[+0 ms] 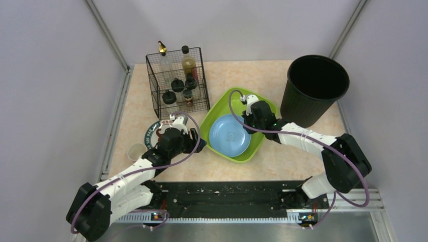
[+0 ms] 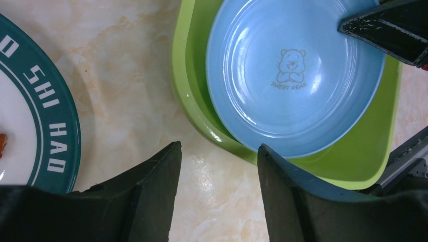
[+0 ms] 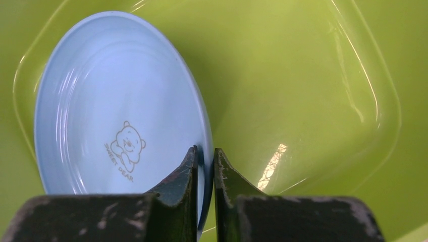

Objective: Clear the kitchen counter

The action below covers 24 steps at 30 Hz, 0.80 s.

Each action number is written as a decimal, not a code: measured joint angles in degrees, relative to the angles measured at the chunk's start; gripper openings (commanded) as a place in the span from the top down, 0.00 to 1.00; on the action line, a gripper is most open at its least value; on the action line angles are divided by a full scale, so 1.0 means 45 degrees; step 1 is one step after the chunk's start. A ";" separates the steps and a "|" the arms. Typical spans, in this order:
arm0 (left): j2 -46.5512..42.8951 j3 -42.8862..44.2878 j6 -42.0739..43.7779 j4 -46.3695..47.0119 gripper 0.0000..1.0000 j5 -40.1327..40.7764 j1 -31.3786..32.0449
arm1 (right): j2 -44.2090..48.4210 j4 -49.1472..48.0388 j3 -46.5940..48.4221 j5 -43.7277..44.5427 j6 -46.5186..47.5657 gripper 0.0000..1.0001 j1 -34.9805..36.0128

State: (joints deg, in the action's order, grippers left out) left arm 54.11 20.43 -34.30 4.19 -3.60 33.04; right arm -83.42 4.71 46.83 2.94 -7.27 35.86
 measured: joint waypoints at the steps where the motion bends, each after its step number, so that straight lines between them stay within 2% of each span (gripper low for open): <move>1: 0.0000 0.0000 0.0000 0.0005 0.38 0.0005 0.0000 | -0.0010 0.0005 0.0000 0.0000 -0.0039 0.78 0.0000; 7: 0.0005 0.0000 0.0000 0.0000 0.38 0.0010 0.0000 | -0.0636 0.1098 -0.0015 0.0243 0.0219 0.62 0.0010; 17: -0.0019 0.0000 0.0044 -0.0146 0.38 0.0155 0.0000 | -0.0777 0.1957 -0.0053 0.0704 0.0214 0.45 0.0155; 21: -0.0350 0.0000 0.0092 -0.0345 0.37 0.0359 0.0000 | -0.0311 0.2482 0.0141 0.1209 0.0126 0.44 0.0165; 24: -0.0806 0.0000 0.0136 -0.0534 0.28 0.0777 0.0000 | 0.0257 0.2885 0.0529 0.1671 0.0010 0.44 0.0165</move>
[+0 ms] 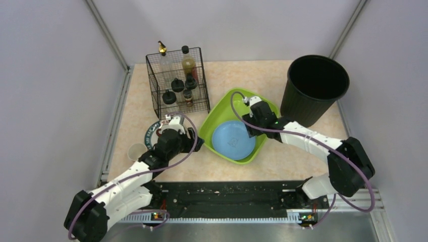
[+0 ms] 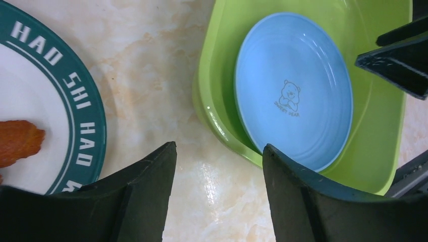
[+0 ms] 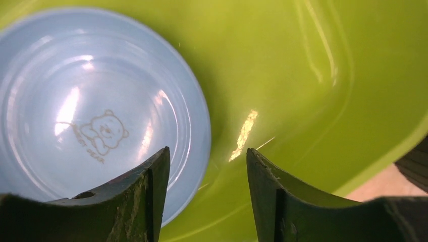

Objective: Clear the kitchen counter

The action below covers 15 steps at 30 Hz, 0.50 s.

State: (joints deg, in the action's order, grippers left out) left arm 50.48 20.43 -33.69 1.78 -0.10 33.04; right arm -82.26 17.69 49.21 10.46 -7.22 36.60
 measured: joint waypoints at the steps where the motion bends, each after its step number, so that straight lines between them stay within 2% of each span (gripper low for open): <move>1: -0.0170 0.0000 0.0010 -0.0083 0.26 0.0151 0.0000 | 0.0209 0.0058 0.0097 0.0087 -0.0029 0.44 0.0000; 7: -0.1375 0.0000 -0.0262 -0.1180 0.15 0.1083 0.0000 | 0.1656 0.0267 0.0821 0.0199 -0.0136 0.44 0.0049; 15: -0.3186 0.0000 -0.2234 -0.3721 0.15 0.2739 0.0000 | 0.2186 0.0486 0.1205 0.0155 -0.0189 0.44 0.0782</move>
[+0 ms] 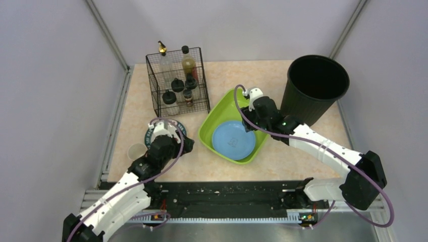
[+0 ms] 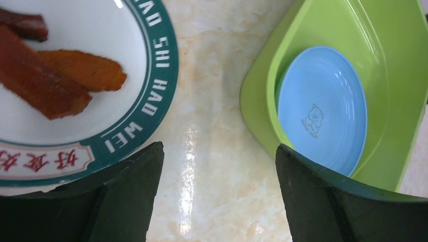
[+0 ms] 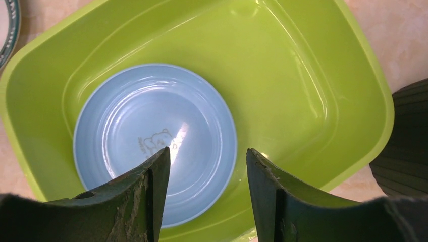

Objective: Clear the kitchen counter

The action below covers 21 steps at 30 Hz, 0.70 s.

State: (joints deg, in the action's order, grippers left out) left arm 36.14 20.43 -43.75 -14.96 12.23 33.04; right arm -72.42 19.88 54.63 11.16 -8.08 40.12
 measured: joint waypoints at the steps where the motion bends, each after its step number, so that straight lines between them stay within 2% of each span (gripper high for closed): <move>1: -0.0194 0.0000 -0.0369 -0.0345 0.15 0.0189 0.0000 | 0.0000 0.0083 0.0034 -0.0010 0.0000 0.44 0.0097; 15: -0.3920 -0.0699 -0.6630 -0.4172 0.25 0.1389 0.0000 | -0.0005 0.0155 0.0481 -0.0170 0.0112 0.44 0.0850; 21: -0.4255 -0.1418 -0.8480 -0.5110 0.26 0.1846 0.0000 | -0.0005 0.0078 0.0481 -0.0257 0.0117 0.45 0.0908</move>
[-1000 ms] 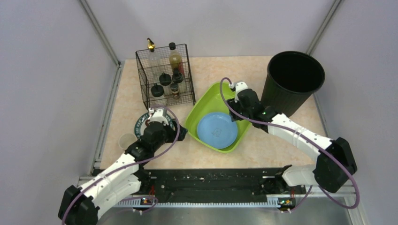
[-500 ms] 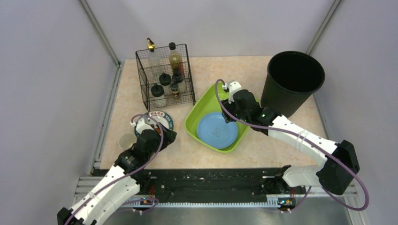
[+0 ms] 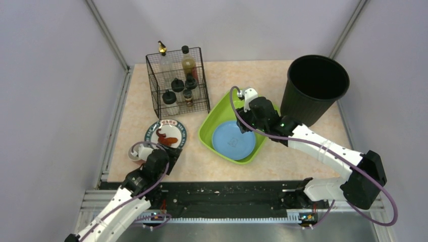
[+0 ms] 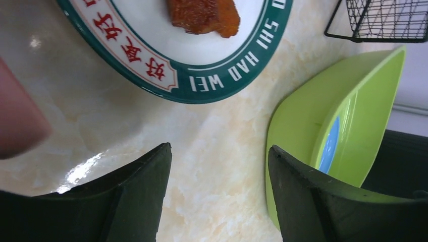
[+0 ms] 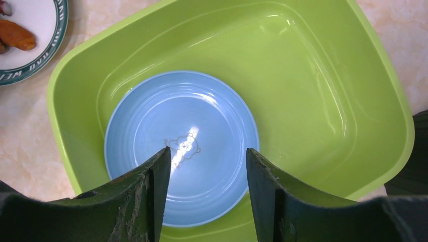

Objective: Clear the kitchen counter

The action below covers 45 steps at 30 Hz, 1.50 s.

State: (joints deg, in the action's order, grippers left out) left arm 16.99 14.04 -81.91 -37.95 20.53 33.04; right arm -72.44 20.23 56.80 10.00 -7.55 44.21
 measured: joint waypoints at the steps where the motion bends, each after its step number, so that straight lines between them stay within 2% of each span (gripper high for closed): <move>1: 0.0034 -0.0058 -0.0204 -0.0044 0.26 0.0058 0.0000 | 0.0000 -0.0024 0.0000 -0.0015 0.0005 0.45 0.0005; 8: 0.0772 -0.0758 -0.1316 0.0155 0.26 0.0568 0.0000 | 0.0005 -0.0107 -0.0019 -0.0131 0.0005 0.46 0.0034; 16: 0.1010 -0.1112 -0.2259 0.0879 0.35 0.1744 0.0000 | 0.0005 -0.0112 -0.0024 -0.0199 0.0010 0.46 0.0092; 27: 0.1690 -0.1389 -0.3206 0.1608 0.41 0.2943 0.0000 | 0.0005 -0.0165 -0.0024 -0.0233 0.0015 0.47 0.0092; 38: 0.2540 -0.1554 -0.3483 0.2200 0.62 0.3614 0.0000 | 0.0005 -0.0204 -0.0039 -0.0243 0.0015 0.47 0.0092; 43: 0.2900 -0.1564 -0.3424 0.2244 0.76 0.3774 0.0000 | 0.0005 -0.0214 -0.0053 -0.0248 0.0015 0.47 0.0097; 45: 0.3118 -0.1564 -0.3453 0.2404 0.87 0.3891 -0.0005 | 0.0005 -0.0238 -0.0087 -0.0248 0.0019 0.47 0.0097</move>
State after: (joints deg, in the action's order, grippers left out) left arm 31.03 7.01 -97.45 -27.14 38.04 33.01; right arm -72.42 19.16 56.40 8.88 -7.46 44.64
